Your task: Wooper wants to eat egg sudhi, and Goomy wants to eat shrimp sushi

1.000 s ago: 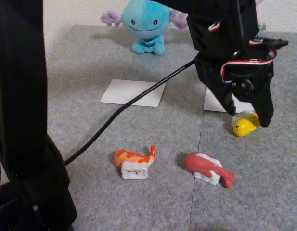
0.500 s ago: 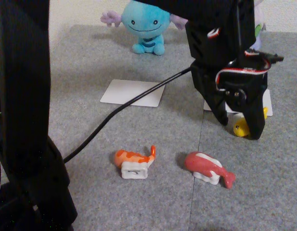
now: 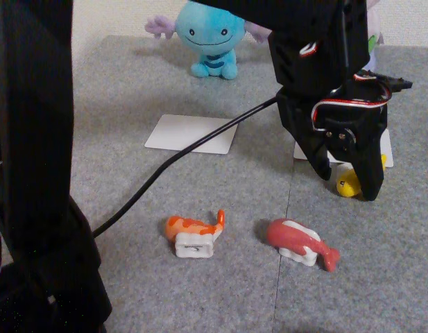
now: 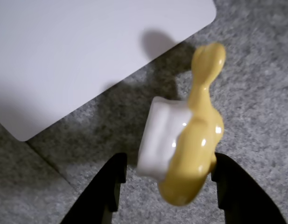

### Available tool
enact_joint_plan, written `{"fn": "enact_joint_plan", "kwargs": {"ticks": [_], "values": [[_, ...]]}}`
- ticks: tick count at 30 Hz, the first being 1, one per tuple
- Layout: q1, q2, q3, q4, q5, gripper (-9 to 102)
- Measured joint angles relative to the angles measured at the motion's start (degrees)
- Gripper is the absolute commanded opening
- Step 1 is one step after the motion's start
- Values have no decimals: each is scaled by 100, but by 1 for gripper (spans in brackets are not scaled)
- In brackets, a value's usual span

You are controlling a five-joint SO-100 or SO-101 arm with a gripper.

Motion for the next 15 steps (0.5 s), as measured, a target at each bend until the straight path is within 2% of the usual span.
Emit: {"fn": "enact_joint_plan", "kwargs": {"ticks": [5, 15], "values": [[97, 0, 0, 0, 53, 16], [123, 0, 0, -105, 70, 16]]}}
